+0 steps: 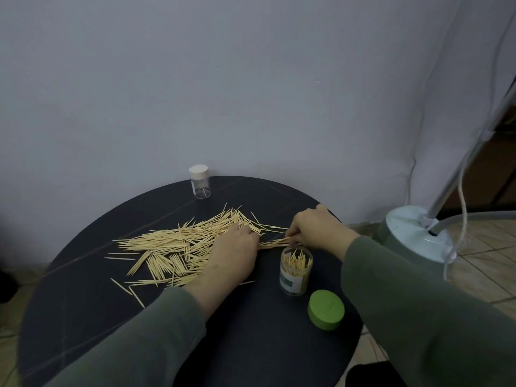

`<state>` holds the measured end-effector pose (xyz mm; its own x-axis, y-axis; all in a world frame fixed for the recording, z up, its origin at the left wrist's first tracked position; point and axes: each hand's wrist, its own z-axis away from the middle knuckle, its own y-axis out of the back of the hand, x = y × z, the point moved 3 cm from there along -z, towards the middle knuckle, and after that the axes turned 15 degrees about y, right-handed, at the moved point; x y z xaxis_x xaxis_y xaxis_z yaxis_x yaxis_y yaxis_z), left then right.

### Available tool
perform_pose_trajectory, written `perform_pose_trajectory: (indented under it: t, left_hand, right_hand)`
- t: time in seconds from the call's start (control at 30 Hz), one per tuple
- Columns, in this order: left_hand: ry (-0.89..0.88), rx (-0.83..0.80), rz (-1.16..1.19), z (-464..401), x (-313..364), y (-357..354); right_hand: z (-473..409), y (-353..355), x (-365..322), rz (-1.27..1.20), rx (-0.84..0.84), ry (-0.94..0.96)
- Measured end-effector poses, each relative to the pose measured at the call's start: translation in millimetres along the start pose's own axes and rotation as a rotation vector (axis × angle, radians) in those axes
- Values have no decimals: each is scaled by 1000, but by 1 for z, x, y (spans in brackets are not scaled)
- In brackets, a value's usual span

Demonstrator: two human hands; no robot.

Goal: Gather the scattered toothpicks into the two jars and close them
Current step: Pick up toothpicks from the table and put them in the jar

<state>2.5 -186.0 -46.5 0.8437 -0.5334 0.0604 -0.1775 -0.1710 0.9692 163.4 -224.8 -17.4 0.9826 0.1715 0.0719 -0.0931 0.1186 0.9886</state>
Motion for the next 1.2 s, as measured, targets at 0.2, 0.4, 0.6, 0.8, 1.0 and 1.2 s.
perform_pose_trajectory:
  t: [0.2, 0.4, 0.6, 0.8, 1.0, 1.2]
  left_hand:
    - [41, -3, 42, 3, 0, 3]
    - [50, 24, 102, 2, -4, 6]
    - [145, 14, 230, 1, -8, 10]
    - [248, -17, 341, -1, -12, 11]
    - [340, -93, 495, -3, -16, 11]
    - [402, -90, 732, -6, -22, 13]
  right_hand:
    - [13, 3, 6, -195, 149, -47]
    - [20, 3, 9, -443, 235, -89]
    - [25, 0, 9, -577, 273, -99]
    - [27, -5, 12, -628, 281, -121]
    - [32, 0, 10, -675, 333, -113]
    - [40, 16, 1, -781, 474, -74]
